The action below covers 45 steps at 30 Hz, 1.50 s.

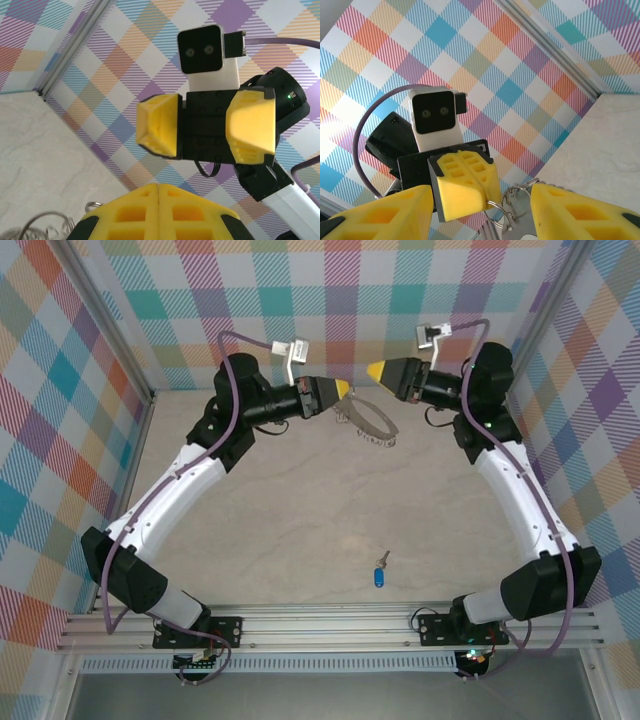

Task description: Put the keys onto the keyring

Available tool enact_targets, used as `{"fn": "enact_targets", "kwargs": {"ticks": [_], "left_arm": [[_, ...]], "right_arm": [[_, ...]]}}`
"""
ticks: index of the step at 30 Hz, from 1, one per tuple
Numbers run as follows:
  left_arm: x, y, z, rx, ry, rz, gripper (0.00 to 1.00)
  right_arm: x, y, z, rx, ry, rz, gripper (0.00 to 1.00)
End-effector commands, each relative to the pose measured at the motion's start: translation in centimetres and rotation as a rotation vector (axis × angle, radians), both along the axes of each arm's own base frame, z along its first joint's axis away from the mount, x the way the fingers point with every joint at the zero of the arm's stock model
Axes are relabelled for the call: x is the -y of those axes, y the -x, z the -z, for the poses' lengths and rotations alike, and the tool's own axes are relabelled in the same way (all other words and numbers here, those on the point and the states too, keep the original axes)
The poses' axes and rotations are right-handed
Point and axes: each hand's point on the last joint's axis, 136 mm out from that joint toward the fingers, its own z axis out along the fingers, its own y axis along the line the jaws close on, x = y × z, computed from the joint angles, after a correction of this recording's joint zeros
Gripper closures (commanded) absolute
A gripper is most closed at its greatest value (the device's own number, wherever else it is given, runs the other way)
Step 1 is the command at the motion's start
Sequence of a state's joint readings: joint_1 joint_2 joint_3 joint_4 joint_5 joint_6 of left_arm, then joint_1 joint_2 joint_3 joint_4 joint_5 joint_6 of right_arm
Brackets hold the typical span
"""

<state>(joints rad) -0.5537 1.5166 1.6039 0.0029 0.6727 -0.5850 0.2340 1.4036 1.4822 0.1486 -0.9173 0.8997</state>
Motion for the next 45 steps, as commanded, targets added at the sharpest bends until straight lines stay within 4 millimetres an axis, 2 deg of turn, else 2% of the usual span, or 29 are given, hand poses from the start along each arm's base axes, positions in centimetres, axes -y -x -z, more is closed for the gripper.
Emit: {"fn": "enact_targets", "kwargs": {"ticks": [1,9,21,30,45], "left_arm": [[-0.8,1.8,-3.8,0.124,0.025,0.045,1.00],[-0.7,2.4,-5.1,0.154,0.025,0.102,1.00],[-0.3,2.8,-5.4,0.162,0.017,0.149,1.00],[-0.1,2.9,-5.7,0.159,0.022,0.179,1.00],[0.3,3.3,-5.9,0.155,0.033,0.197,1.00]], "right_arm": [[0.2,0.9,-0.3,0.042,0.015,-0.016,0.46],[-0.4,1.8,-0.5,0.077,0.029,-0.109,0.52],[-0.6,3.6,-1.9,0.118,0.014,-0.187,0.63],[-0.7,3.8,-2.2,0.128,0.012,-0.187,0.64],[-2.0,4.1,-2.4,0.134,0.010,-0.230,0.67]]}}
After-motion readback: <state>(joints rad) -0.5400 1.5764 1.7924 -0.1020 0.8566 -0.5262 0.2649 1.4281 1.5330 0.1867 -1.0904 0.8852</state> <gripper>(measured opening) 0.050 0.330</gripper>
